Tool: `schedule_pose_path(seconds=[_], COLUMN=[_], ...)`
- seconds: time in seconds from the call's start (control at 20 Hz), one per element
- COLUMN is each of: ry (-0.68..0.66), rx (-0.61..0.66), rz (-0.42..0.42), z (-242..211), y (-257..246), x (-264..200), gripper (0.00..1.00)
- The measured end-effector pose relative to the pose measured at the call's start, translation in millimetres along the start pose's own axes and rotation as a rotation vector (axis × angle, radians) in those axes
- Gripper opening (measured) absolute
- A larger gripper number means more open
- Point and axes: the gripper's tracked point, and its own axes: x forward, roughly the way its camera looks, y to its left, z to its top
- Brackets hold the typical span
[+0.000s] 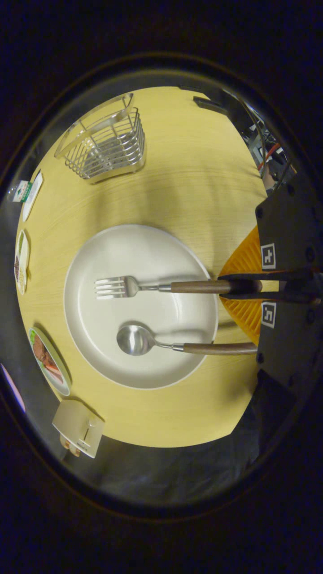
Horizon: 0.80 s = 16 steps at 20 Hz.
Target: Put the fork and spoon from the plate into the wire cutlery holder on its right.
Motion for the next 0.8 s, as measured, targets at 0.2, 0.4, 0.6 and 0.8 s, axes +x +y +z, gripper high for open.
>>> schedule_pose_path(seconds=[0.2, 0.4, 0.6, 0.8], ry=[0.026, 0.016, -0.001, -0.022], rx=[-0.018, -0.035, -0.023, -0.008], rz=[0.010, 0.015, 0.020, -0.010], z=[-3.8, -1.2, 5.9, 13.8], y=[-4.3, -8.6, -18.5, -49.1], x=[-5.6, -21.5, -52.8, -96.7], gripper=[0.04, 0.04, 0.04, 0.04])
